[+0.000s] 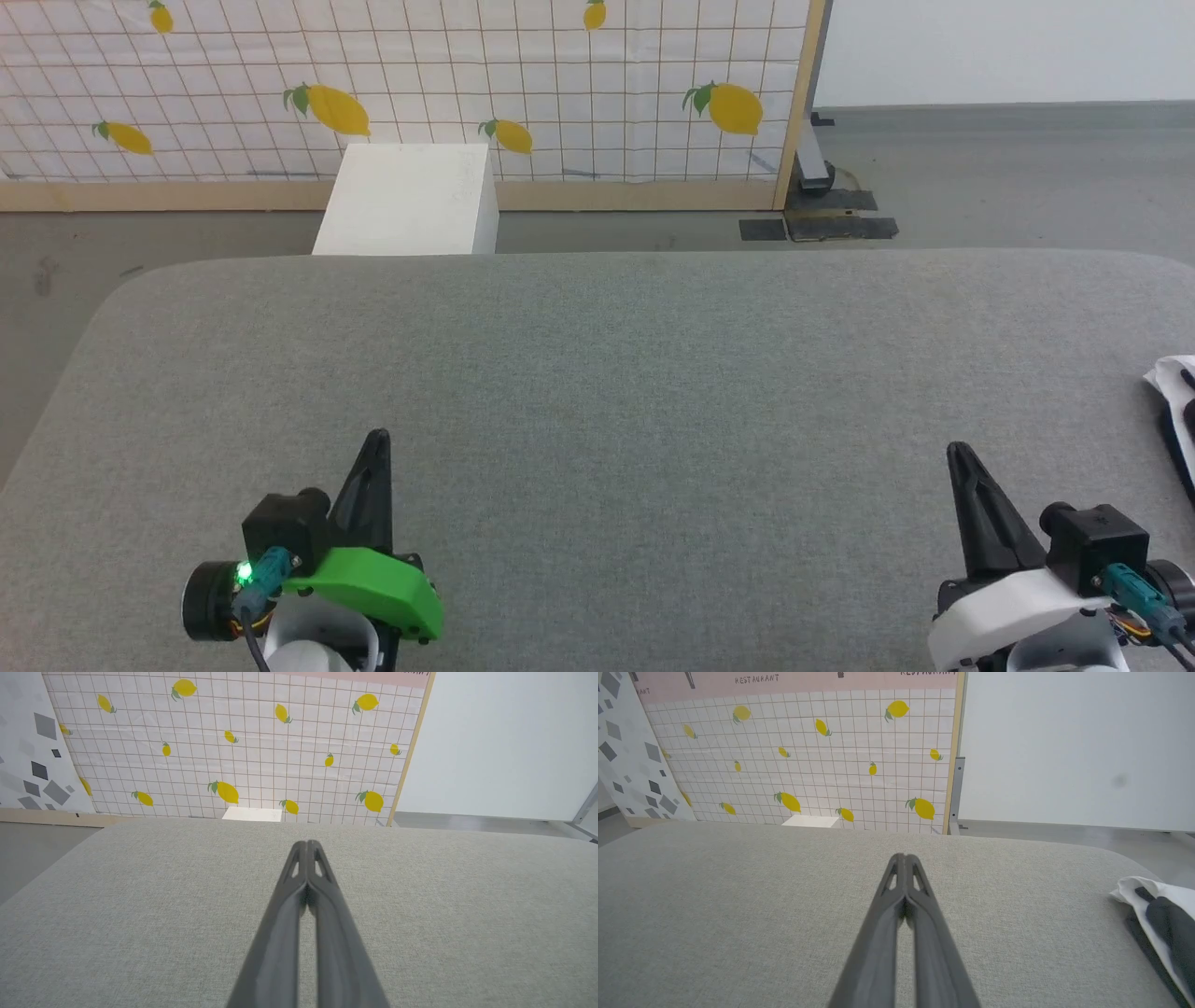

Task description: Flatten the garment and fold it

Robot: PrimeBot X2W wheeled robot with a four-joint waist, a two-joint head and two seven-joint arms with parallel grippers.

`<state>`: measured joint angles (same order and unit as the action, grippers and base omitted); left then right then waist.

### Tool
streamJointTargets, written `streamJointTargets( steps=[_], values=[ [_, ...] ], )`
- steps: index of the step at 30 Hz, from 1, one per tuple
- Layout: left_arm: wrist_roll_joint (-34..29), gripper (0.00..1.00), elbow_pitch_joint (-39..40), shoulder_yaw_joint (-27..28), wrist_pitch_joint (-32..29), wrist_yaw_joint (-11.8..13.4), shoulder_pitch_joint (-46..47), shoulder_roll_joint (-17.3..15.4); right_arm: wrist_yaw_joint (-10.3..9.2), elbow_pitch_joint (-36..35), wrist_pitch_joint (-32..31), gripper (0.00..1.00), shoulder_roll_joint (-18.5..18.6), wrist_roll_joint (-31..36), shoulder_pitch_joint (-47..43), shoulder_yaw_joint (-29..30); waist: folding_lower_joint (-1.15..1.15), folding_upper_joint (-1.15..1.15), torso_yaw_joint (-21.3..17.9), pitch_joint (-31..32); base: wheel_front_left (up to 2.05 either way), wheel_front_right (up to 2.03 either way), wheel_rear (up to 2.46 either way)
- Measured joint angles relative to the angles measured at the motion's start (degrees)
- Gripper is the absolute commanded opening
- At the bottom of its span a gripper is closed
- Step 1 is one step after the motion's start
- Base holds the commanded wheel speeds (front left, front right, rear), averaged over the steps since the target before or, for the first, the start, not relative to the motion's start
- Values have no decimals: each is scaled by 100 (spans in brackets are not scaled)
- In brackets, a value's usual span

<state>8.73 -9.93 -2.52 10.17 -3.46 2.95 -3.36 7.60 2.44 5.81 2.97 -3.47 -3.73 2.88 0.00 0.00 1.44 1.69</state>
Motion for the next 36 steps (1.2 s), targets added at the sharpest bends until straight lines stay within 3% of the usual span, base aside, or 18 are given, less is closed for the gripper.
streamJointTargets(
  steps=[36],
  values=[
    [-337, 0, 399, 100, -414, 134, -80, 2, 0, -92, -230, 0, 0, 141, 108, -113, 0, 0, -60, -70, 0, 0, 0]
  ],
)
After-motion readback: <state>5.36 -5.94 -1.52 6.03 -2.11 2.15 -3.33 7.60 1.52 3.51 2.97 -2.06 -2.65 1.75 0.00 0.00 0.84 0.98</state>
